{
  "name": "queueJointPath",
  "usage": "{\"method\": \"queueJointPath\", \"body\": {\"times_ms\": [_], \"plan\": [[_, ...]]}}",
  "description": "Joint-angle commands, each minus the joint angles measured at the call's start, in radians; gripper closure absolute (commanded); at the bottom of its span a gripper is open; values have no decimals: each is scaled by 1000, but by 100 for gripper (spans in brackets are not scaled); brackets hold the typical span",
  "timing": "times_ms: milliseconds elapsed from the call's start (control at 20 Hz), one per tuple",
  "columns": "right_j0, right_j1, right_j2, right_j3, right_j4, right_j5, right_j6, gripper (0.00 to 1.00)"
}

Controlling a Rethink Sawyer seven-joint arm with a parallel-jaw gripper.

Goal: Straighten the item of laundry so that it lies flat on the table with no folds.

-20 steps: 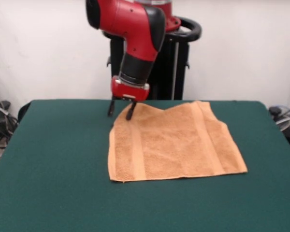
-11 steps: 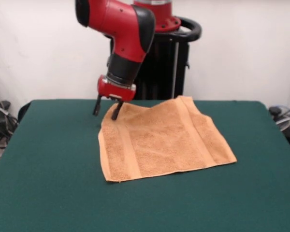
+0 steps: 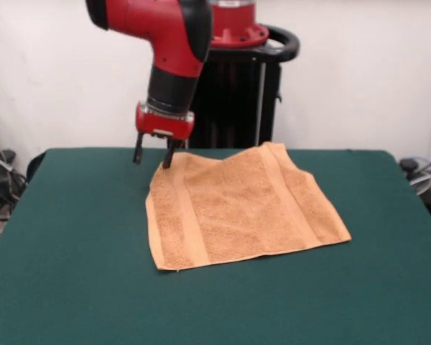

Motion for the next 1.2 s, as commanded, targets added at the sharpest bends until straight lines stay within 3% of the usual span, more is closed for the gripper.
{"method": "queueJointPath", "body": {"times_ms": [50, 350, 650, 1000, 1200], "plan": [[-2, -217, 276, 76, 75, 248, 91, 0], [-51, -189, 414, 102, 117, 202, 158, 0], [-3, -129, 435, 84, 200, 145, 225, 0], [77, 89, 379, -58, 232, -52, 220, 0], [152, 139, 334, -90, 301, -97, 234, 0]]}}
